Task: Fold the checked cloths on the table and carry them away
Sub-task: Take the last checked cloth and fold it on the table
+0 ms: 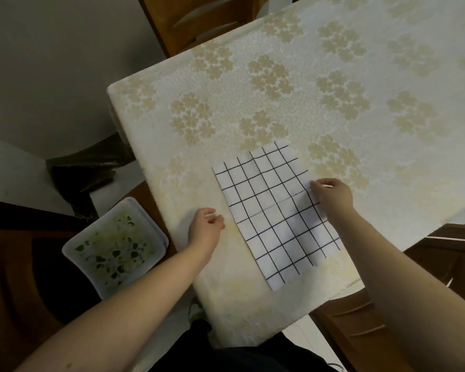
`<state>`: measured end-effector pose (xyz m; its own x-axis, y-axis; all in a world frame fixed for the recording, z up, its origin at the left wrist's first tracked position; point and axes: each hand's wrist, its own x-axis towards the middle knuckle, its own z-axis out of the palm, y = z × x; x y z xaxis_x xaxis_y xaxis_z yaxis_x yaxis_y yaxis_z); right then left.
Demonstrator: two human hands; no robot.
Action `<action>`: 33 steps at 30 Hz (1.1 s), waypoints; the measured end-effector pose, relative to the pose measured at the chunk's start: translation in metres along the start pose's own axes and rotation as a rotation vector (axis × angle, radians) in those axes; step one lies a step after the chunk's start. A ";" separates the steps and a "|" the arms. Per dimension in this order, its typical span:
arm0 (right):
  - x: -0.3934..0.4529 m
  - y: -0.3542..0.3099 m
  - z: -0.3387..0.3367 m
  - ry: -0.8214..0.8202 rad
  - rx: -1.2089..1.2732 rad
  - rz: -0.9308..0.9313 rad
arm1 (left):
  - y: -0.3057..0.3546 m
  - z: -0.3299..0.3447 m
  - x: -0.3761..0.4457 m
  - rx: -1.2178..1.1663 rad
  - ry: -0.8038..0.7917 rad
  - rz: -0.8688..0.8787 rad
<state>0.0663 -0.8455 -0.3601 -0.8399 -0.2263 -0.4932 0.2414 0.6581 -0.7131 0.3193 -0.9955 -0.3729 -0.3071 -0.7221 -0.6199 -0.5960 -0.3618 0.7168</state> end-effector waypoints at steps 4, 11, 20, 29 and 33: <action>-0.004 0.019 -0.017 -0.004 0.031 0.008 | 0.014 0.021 -0.010 -0.035 -0.052 -0.071; -0.008 0.039 -0.039 -0.001 -0.053 0.043 | 0.016 0.048 -0.016 -0.080 -0.095 -0.283; -0.017 0.053 -0.047 -0.026 0.022 -0.010 | 0.022 0.064 -0.019 0.015 -0.133 -0.273; -0.033 0.048 -0.057 -0.165 0.248 -0.088 | 0.050 0.025 -0.010 -0.214 -0.220 -0.162; -0.049 0.030 -0.059 -0.195 0.251 -0.136 | 0.071 0.005 -0.007 -0.188 -0.189 -0.014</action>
<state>0.0864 -0.7726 -0.3281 -0.7695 -0.4489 -0.4543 0.2666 0.4207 -0.8672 0.2752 -1.0134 -0.3194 -0.4435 -0.5993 -0.6664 -0.4586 -0.4871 0.7432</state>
